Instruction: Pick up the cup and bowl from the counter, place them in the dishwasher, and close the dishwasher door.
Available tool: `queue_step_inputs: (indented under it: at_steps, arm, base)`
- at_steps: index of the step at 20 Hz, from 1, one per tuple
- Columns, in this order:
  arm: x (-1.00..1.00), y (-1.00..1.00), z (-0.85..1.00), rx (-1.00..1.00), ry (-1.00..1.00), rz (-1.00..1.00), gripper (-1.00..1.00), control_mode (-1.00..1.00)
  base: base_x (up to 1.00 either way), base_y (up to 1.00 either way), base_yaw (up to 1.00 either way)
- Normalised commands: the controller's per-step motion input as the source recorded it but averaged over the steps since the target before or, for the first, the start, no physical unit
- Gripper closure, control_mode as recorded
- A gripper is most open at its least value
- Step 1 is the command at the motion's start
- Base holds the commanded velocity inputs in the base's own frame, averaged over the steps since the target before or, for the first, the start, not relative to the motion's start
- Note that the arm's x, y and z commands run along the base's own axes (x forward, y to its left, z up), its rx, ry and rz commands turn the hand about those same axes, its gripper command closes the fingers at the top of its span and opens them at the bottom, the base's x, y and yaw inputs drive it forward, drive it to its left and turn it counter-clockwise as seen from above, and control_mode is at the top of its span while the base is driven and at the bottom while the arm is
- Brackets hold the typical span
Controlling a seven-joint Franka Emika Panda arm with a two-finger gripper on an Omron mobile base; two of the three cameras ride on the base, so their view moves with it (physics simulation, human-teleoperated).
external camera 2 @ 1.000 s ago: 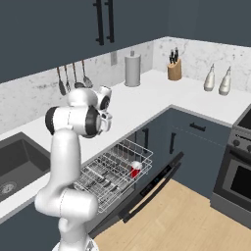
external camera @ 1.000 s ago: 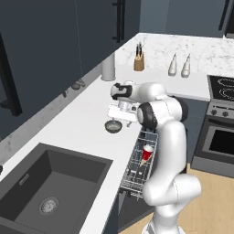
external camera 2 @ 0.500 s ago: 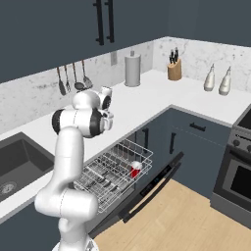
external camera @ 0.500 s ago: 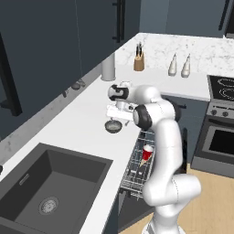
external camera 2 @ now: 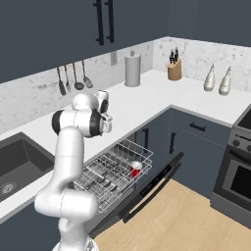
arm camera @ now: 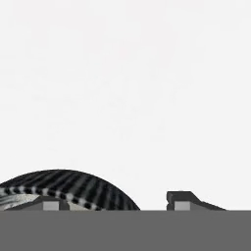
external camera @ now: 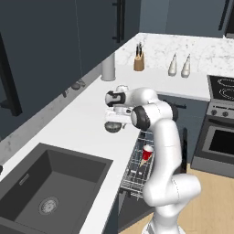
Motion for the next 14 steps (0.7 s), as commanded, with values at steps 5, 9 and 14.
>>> queue_step_inputs:
  at_steps: [5, 9, 14]
  arm:
    - [-0.02, 0.0, -0.16, 0.0, -0.13, 0.0, 1.0, -1.0]
    - [-0.68, -0.4, -0.19, 0.0, -0.41, 0.0, 1.0, -1.0]
    - [-1.0, -0.91, -0.15, 0.02, -0.41, 0.0, 1.0, -1.0]
  base:
    - [0.0, 0.0, 0.0]
    - [0.0, 0.0, 0.0]
    - [0.0, 0.0, 0.0]
